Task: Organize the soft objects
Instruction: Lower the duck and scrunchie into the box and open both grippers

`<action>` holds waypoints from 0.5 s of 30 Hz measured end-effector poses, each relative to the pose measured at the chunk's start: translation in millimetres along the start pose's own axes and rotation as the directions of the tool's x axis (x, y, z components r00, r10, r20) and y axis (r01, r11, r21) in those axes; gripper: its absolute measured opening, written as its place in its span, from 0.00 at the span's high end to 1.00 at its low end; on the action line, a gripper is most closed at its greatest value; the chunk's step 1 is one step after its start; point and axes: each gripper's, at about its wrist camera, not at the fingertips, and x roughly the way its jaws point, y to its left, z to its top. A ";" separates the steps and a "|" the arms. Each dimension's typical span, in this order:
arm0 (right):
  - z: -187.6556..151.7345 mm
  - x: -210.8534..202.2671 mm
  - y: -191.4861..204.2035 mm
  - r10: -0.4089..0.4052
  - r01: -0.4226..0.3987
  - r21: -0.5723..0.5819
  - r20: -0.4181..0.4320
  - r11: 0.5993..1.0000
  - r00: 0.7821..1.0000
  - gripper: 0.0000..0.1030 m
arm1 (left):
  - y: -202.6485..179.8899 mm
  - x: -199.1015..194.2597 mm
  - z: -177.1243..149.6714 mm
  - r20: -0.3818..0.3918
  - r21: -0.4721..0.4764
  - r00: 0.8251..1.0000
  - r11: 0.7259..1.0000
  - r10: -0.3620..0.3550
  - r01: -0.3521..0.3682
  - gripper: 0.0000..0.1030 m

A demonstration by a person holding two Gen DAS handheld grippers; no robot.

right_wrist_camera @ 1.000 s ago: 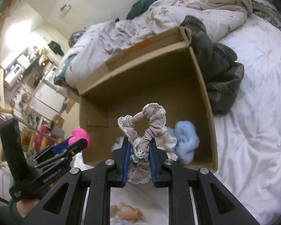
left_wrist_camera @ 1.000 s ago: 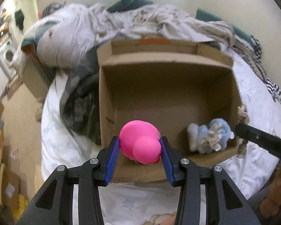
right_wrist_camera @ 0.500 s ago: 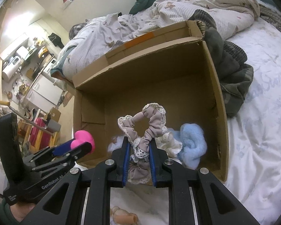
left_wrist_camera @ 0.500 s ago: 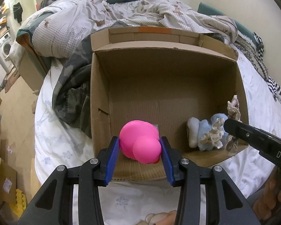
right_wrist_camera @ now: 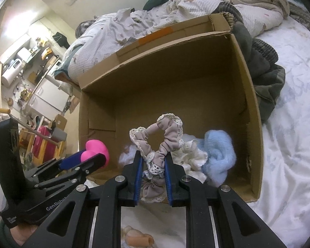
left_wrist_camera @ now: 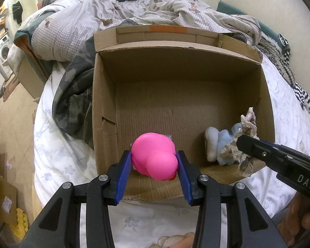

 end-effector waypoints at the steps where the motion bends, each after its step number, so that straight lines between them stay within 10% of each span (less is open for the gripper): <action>1: 0.0 0.5 0.3 0.004 -0.004 0.001 0.000 1.000 1.000 0.80 | 0.0 0.0 0.0 0.001 0.000 1.000 1.000 0.000 0.000 0.61; 7: 0.4 0.2 -4.9 0.018 -0.019 0.040 0.006 0.999 1.000 0.67 | 0.9 0.5 -0.7 -0.004 -0.004 1.000 1.000 0.000 0.000 0.61; 9: 1.0 -0.9 -9.3 0.021 -0.021 0.073 0.007 0.997 1.000 0.26 | 0.6 1.3 -1.4 -0.010 -0.003 1.000 1.000 -0.001 0.001 0.61; 15: 0.2 -6.7 -15.2 0.008 -0.011 0.104 0.031 0.995 0.999 0.25 | -0.6 4.0 -2.7 -0.028 -0.002 1.000 1.000 -0.010 0.010 0.33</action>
